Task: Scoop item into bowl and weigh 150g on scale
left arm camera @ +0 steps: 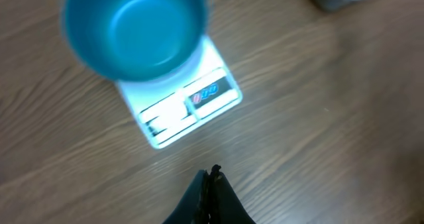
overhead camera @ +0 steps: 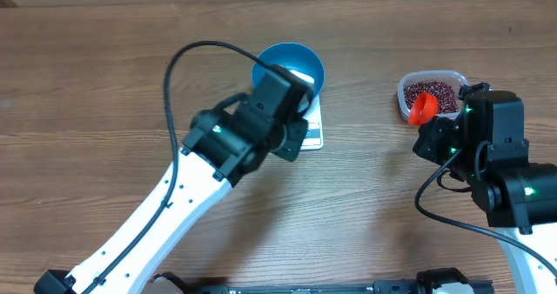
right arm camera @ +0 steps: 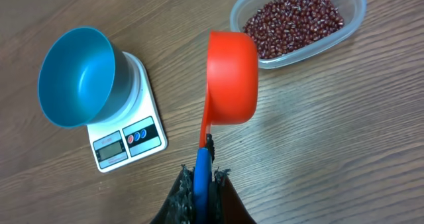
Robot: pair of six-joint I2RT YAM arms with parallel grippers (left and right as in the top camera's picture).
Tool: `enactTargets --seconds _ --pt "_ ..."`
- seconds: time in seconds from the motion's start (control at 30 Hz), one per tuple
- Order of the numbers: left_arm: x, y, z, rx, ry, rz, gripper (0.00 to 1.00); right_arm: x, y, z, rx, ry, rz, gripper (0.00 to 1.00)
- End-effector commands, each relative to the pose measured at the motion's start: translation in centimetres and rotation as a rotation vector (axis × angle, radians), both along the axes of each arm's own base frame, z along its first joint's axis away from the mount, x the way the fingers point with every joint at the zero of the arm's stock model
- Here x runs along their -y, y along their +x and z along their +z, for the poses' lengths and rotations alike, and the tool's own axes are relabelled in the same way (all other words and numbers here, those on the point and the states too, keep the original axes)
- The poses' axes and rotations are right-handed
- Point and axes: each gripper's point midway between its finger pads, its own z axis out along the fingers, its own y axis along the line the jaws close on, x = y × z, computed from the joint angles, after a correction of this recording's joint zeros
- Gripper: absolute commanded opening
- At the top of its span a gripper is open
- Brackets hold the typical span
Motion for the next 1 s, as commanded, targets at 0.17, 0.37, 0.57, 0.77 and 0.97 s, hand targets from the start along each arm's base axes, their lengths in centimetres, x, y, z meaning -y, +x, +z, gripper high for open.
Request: enactTargets --seconds 0.17,0.37,0.57,0.77,0.97 --pt "5.4 -2.9 -3.4 0.092 0.06 -0.186 0.04 0.1 0.2 1.4 0.042 -0.004 -0.001 0.04" --pt "5.4 -3.3 -8.1 0.081 0.059 -0.153 0.04 0.1 0.2 1.4 0.041 -0.005 -0.001 0.04" --pt "4.3 -2.2 -9.5 0.084 0.06 -0.102 0.05 0.1 0.2 1.4 0.041 -0.005 -0.001 0.04" --pt "3.8 -1.6 -10.8 0.092 0.035 -0.039 0.04 0.1 0.2 1.4 0.042 -0.005 -0.001 0.04" --pt "2.9 -1.4 -13.5 0.112 0.012 0.03 0.04 0.1 0.3 1.4 0.045 -0.004 -0.001 0.04"
